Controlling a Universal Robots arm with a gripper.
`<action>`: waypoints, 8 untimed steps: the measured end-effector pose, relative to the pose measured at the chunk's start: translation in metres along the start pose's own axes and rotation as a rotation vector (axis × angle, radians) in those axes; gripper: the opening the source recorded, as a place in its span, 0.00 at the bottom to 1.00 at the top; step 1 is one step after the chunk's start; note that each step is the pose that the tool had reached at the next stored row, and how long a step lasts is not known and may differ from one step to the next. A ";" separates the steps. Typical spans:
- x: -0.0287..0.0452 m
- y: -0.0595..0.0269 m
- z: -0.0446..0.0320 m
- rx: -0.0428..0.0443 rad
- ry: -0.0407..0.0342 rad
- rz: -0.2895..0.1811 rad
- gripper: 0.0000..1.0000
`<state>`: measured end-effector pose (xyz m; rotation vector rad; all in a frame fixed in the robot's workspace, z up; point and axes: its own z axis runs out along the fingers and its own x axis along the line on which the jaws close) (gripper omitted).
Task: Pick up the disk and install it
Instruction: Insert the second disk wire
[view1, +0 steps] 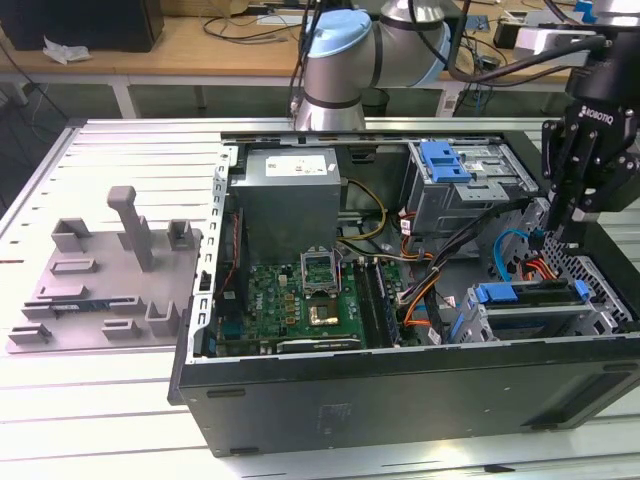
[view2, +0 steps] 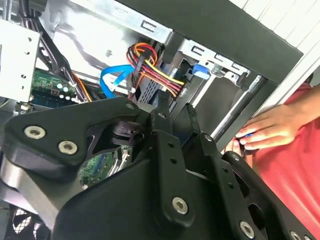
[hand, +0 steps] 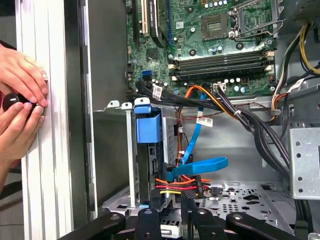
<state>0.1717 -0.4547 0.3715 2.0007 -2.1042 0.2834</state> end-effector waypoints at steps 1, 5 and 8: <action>0.0001 0.0012 0.0002 0.0001 0.0006 0.000 0.31; 0.0002 0.0056 0.0004 0.0002 0.0027 0.000 0.31; 0.0005 0.0130 0.0009 0.0003 0.0033 0.000 0.31</action>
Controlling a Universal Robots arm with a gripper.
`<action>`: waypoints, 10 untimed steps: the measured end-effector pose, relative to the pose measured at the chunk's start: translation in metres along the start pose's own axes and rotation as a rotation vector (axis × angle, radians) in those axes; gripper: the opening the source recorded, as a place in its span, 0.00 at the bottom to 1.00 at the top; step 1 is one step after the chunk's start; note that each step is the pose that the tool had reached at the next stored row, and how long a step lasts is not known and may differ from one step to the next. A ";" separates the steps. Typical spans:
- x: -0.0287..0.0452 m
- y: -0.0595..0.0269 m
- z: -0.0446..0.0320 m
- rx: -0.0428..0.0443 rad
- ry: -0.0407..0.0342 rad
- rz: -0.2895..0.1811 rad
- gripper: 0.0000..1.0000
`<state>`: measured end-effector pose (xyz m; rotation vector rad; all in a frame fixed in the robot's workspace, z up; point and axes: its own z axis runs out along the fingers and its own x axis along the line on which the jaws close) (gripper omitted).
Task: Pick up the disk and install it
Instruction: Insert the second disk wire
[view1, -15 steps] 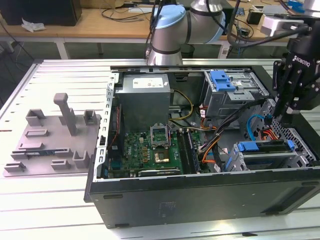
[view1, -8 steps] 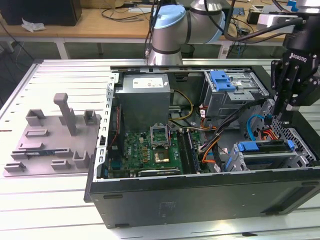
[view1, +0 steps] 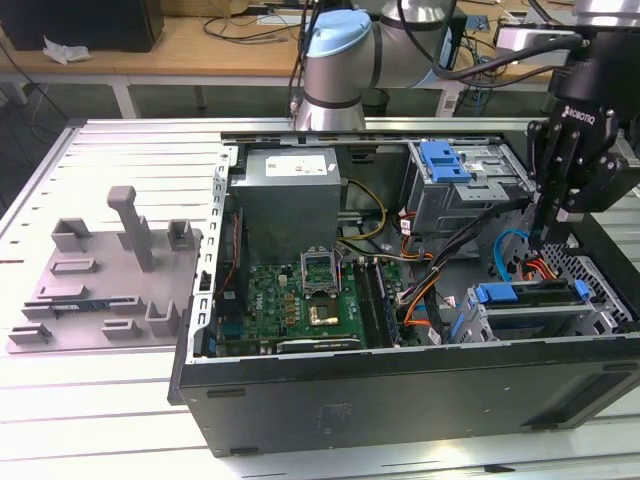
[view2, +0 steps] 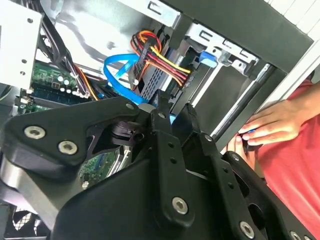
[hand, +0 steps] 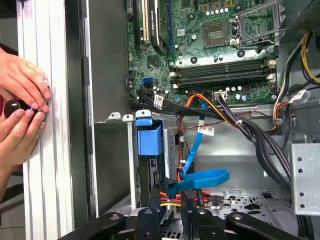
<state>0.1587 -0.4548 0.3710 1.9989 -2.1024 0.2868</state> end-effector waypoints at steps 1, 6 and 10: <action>0.0009 0.0012 0.0005 -0.0015 0.0022 0.000 0.31; 0.0017 0.0014 0.0036 -0.0125 0.0146 -0.002 0.31; 0.0004 0.0032 0.0085 -0.0161 0.0145 0.009 0.31</action>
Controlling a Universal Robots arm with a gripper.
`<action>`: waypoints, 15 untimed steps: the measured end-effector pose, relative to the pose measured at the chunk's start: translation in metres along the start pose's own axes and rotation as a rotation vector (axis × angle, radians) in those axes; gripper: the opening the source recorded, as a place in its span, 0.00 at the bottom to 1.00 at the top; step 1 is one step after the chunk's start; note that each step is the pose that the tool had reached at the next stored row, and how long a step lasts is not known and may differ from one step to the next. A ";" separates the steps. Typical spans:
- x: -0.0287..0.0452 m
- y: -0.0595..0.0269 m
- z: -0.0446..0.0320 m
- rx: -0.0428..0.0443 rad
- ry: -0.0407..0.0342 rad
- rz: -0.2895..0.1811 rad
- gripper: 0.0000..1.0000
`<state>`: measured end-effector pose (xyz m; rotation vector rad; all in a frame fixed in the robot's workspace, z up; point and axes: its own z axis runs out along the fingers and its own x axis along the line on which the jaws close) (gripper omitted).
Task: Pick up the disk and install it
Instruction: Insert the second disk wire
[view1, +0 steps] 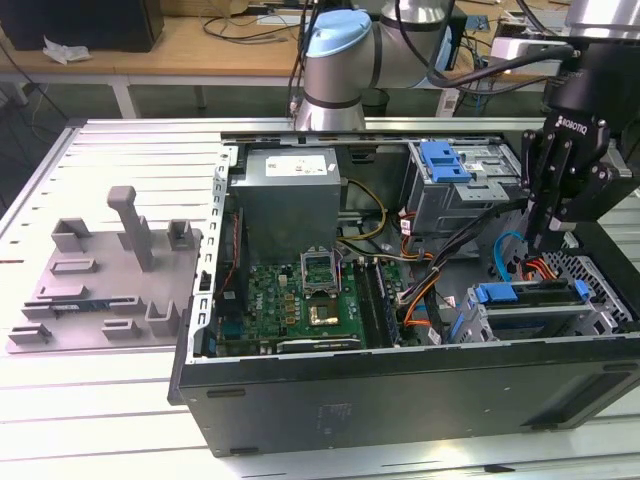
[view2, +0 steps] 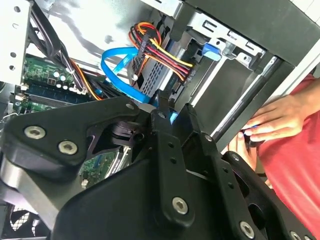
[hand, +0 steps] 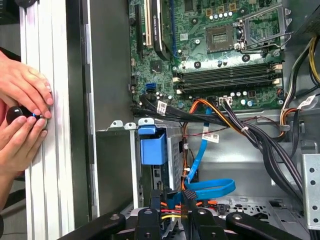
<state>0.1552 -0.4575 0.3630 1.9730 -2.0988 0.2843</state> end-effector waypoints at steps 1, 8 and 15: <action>0.0000 0.0004 0.0003 -0.0013 0.0000 0.004 0.31; 0.0003 0.0008 0.0008 -0.0125 -0.0014 0.039 0.31; 0.0003 0.0023 0.0008 -0.0104 0.0143 0.037 0.16</action>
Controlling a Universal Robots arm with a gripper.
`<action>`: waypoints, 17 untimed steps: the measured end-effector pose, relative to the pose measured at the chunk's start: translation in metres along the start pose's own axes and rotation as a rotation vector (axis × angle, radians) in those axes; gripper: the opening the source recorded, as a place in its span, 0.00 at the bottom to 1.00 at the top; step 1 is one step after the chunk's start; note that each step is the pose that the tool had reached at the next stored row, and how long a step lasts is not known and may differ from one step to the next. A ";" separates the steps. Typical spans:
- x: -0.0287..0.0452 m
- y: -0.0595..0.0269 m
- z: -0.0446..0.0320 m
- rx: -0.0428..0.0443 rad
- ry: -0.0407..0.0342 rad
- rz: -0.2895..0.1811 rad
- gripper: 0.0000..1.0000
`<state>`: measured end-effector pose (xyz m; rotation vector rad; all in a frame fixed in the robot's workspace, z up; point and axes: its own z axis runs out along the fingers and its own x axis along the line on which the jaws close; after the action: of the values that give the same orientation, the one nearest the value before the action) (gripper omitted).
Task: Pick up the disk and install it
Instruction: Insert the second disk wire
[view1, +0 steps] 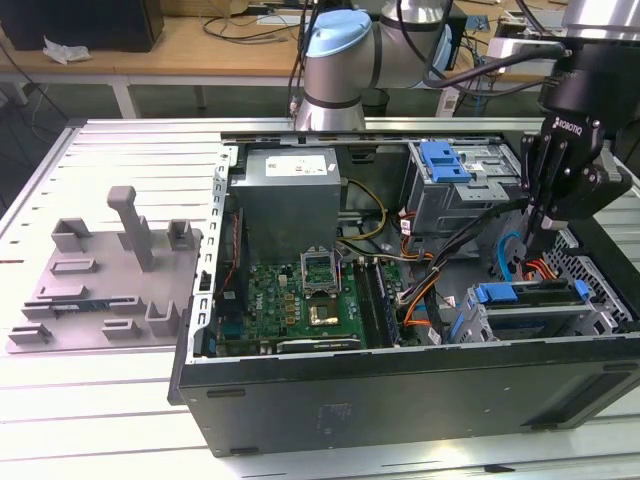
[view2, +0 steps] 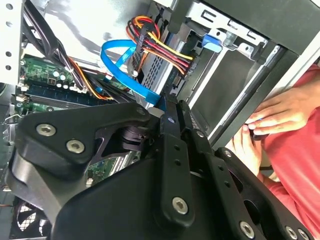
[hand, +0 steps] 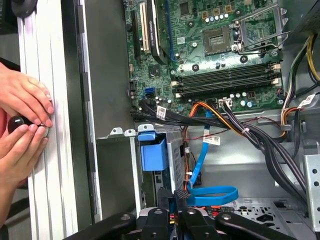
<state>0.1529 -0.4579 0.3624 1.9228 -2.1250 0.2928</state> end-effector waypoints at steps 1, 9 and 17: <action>0.0001 0.0000 0.0000 0.0001 0.0012 0.000 0.16; 0.0106 -0.0013 0.0037 -0.0034 -0.0367 -0.002 0.16; 0.0282 -0.0067 0.0097 -0.0105 -0.1152 -0.007 0.16</action>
<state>0.1564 -0.4882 0.3622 1.9850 -2.1865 0.1730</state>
